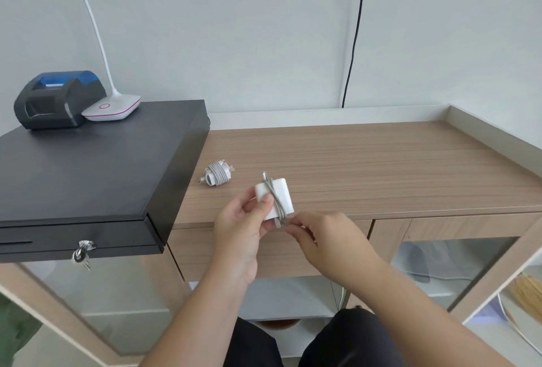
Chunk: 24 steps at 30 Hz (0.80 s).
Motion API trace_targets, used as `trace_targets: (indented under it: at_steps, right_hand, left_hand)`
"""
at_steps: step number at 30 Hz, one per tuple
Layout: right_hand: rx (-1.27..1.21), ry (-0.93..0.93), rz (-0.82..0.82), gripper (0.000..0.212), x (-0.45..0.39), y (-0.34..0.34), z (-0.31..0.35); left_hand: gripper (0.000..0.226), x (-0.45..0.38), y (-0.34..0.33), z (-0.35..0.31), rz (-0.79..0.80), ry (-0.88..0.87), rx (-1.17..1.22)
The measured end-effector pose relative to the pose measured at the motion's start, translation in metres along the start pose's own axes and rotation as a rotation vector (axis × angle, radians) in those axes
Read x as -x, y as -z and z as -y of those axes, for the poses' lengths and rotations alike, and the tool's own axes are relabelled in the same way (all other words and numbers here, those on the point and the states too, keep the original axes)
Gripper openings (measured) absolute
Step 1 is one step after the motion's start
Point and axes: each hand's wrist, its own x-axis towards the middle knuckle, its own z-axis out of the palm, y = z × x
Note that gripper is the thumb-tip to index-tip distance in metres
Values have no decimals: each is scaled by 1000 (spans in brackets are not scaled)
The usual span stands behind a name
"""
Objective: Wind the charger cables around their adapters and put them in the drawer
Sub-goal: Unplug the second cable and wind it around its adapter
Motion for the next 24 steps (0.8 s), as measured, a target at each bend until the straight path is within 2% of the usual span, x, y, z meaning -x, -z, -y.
trace_targets:
  at_steps: [6, 10, 15, 20, 24]
  right_hand:
    - [119, 116, 164, 27, -5, 35, 9]
    - [144, 225, 187, 23, -13, 54, 12]
    - [164, 300, 163, 17, -38, 71, 6]
    - [15, 339, 165, 14, -65, 89, -3]
    - [-123, 326, 181, 14, -74, 85, -5]
  left_hand:
    - [26, -5, 6, 4, -111, -130, -258]
    - [26, -2, 6, 9, -120, -153, -328]
    - [28, 5, 7, 8, -46, -235, -540]
    - [24, 14, 16, 6, 106, -248, -631]
    - [46, 15, 23, 3, 154, -232, -596]
